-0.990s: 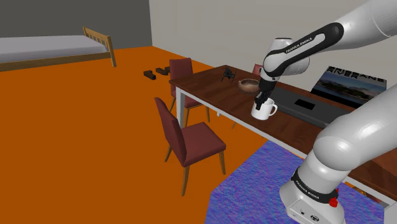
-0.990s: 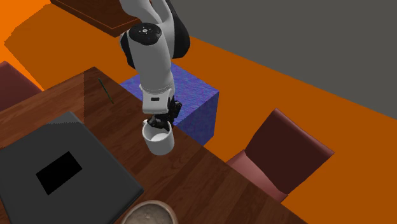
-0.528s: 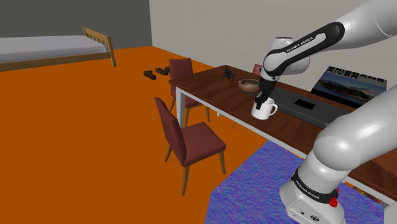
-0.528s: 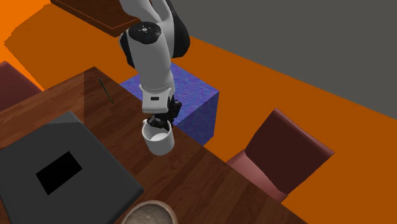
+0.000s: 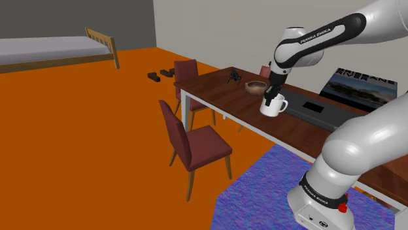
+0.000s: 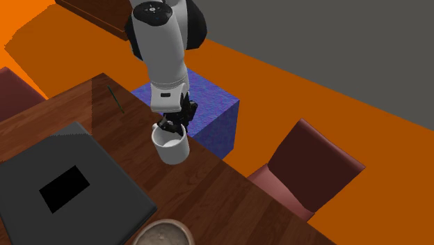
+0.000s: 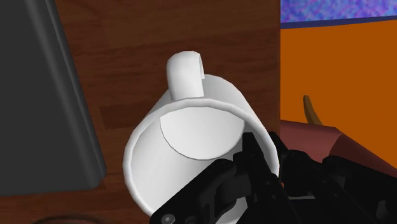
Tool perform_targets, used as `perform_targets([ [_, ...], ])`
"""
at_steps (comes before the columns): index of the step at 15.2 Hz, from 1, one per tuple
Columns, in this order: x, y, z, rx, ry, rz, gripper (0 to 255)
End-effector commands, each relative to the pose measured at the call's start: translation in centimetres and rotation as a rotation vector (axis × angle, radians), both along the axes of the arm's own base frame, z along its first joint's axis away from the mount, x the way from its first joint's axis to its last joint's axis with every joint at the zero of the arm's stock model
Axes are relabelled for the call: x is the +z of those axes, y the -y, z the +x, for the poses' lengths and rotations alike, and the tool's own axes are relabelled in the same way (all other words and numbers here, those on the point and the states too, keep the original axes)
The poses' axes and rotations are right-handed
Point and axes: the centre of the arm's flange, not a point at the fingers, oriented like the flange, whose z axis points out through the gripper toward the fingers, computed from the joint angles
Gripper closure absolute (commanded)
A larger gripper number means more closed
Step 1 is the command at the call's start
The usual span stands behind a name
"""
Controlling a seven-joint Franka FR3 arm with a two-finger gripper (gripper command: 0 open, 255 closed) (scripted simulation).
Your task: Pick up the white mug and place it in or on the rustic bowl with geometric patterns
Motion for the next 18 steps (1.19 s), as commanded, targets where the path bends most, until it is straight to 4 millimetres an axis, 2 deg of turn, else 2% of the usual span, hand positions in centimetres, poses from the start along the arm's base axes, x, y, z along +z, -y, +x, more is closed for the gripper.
perform_targets([
  [1,1.1,0.0,0.0,0.000,0.000,0.000,255],
  [18,10.0,0.0,0.0,0.000,0.000,0.000,255],
])
